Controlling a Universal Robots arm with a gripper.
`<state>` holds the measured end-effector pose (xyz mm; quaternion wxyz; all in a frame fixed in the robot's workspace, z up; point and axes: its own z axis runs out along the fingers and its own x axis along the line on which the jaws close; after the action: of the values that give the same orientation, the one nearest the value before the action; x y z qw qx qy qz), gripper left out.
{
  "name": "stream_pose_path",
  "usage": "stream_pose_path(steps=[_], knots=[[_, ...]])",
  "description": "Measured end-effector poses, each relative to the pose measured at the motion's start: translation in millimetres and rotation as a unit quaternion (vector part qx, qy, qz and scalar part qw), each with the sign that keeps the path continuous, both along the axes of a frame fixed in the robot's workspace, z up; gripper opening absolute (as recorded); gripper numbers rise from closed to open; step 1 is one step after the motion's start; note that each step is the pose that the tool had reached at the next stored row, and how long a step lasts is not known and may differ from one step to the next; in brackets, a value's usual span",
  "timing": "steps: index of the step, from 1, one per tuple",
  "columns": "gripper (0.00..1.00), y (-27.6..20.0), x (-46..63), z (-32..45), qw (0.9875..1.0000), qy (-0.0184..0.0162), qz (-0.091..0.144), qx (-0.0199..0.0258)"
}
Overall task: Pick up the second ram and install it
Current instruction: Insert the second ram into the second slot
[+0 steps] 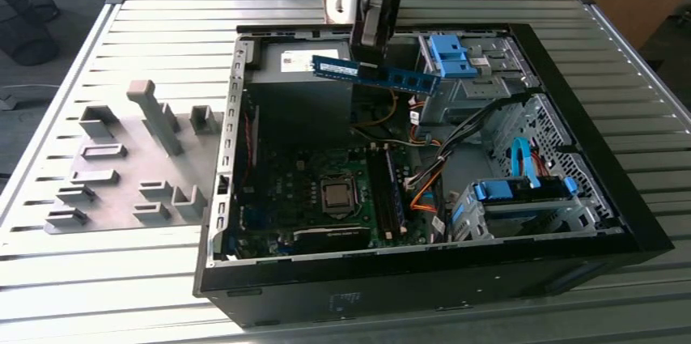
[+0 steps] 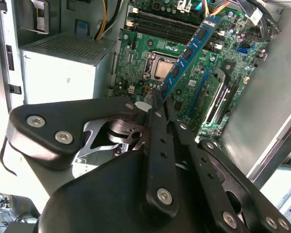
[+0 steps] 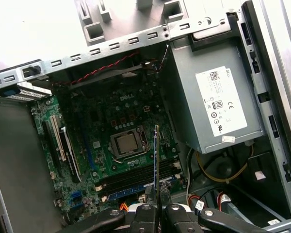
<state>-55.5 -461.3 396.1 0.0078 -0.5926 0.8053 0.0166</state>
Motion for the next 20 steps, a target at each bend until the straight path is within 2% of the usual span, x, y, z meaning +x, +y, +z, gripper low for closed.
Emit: stream_pose_path(steps=[20], knots=[[0.14, 0.0, 0.0, 0.0, 0.9999, 0.0000, -0.016, 0.0000]])
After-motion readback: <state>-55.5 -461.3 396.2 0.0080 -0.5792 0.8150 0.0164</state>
